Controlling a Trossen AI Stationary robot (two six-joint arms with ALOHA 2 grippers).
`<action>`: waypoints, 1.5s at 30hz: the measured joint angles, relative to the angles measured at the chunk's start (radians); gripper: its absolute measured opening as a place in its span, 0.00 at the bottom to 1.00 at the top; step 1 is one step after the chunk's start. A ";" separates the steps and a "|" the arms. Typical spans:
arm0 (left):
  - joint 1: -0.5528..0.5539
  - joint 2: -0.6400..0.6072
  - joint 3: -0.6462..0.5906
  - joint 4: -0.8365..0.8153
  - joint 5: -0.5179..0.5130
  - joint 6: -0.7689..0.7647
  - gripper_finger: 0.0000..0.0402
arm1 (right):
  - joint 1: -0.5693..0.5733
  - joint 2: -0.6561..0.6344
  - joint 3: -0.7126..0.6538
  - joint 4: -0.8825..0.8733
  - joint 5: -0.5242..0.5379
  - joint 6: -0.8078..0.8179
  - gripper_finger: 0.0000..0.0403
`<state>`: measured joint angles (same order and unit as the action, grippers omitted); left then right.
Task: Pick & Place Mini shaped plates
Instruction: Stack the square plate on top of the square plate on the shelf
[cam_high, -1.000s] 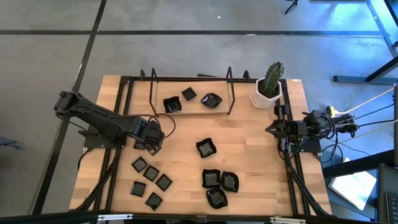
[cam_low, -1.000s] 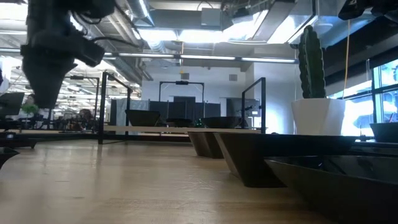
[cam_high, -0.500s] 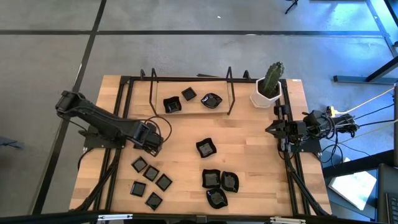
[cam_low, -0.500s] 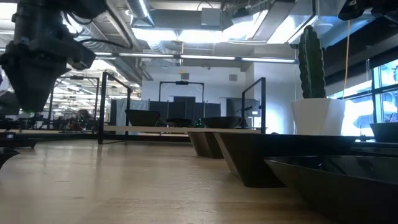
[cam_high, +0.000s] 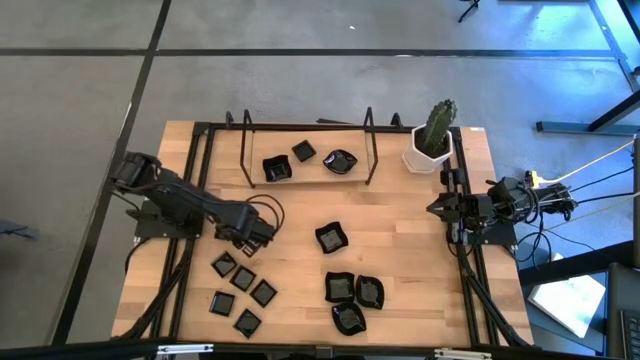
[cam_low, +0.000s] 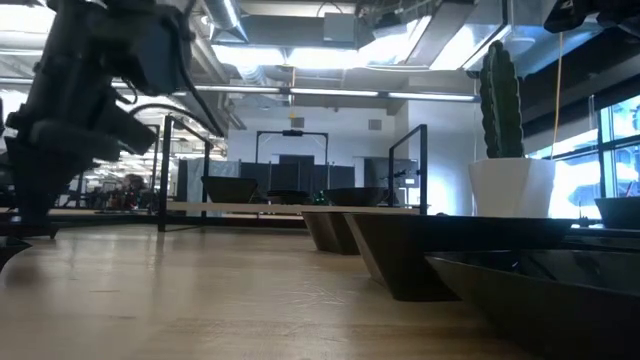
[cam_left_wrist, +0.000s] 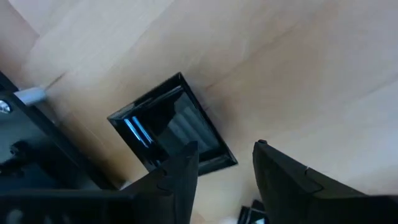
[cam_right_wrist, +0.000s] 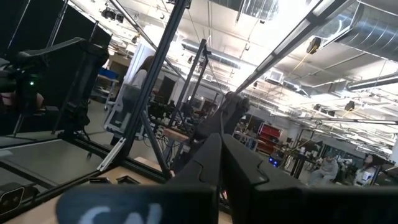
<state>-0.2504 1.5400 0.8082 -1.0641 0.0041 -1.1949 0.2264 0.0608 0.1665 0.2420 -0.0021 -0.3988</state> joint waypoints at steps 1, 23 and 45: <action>0.005 0.010 0.000 0.000 0.006 0.010 0.36 | 0.000 0.000 0.000 0.000 0.000 0.000 0.04; 0.026 0.096 0.000 0.018 0.017 0.104 0.27 | 0.000 0.000 0.000 0.000 0.000 0.002 0.04; -0.034 -0.002 0.157 -0.107 -0.060 0.124 0.01 | 0.000 0.000 0.000 0.000 0.000 -0.001 0.04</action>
<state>-0.2843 1.5384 0.9655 -1.1707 -0.0556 -1.0710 0.2268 0.0608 0.1665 0.2420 -0.0017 -0.4000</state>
